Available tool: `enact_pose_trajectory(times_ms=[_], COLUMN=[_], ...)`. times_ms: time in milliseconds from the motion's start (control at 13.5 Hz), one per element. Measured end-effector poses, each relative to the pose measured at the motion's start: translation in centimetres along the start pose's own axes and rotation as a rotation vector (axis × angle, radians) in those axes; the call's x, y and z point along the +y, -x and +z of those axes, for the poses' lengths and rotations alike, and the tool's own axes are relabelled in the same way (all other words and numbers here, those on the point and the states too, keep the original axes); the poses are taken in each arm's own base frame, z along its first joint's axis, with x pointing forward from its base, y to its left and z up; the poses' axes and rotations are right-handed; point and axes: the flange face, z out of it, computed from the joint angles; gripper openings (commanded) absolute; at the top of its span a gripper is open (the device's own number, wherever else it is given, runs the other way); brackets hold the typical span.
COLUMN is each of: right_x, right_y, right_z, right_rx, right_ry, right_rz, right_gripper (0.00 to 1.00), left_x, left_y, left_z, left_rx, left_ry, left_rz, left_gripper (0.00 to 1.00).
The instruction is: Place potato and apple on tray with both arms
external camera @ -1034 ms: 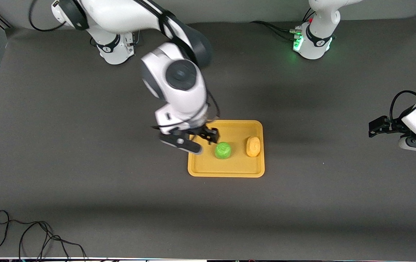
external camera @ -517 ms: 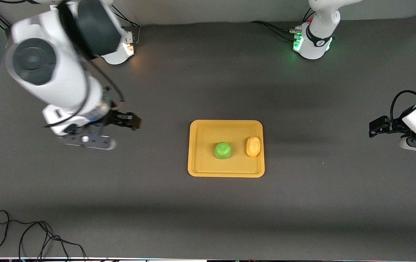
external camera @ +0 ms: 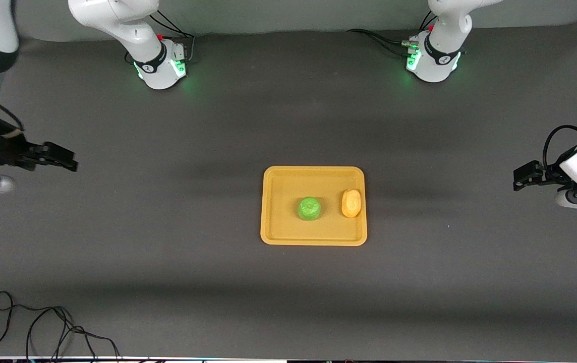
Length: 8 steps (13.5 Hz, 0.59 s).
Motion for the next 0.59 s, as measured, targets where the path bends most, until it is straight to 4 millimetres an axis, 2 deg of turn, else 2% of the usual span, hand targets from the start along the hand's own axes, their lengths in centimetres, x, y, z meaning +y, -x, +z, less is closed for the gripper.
enact_pose_trajectory(times_ms=[74, 221, 591], right_x=[1.7, 3.1, 2.0], right_y=[0.6, 1.3, 1.3], right_z=[0.2, 0.3, -0.2], right_rx=[0.000, -0.004, 0.012], right_ry=[-0.007, -0.014, -0.017], right_rz=[0.012, 0.027, 0.006], right_gripper=[1.00, 1.00, 1.00], left_x=[0.0, 0.0, -0.1], left_y=[0.0, 0.0, 0.0], left_z=[0.0, 0.0, 0.1], left_rx=[0.000, -0.001, 0.000], left_ry=[0.000, 0.000, 0.000], left_rz=[0.000, 0.000, 0.000], left_gripper=[1.00, 1.00, 1.00])
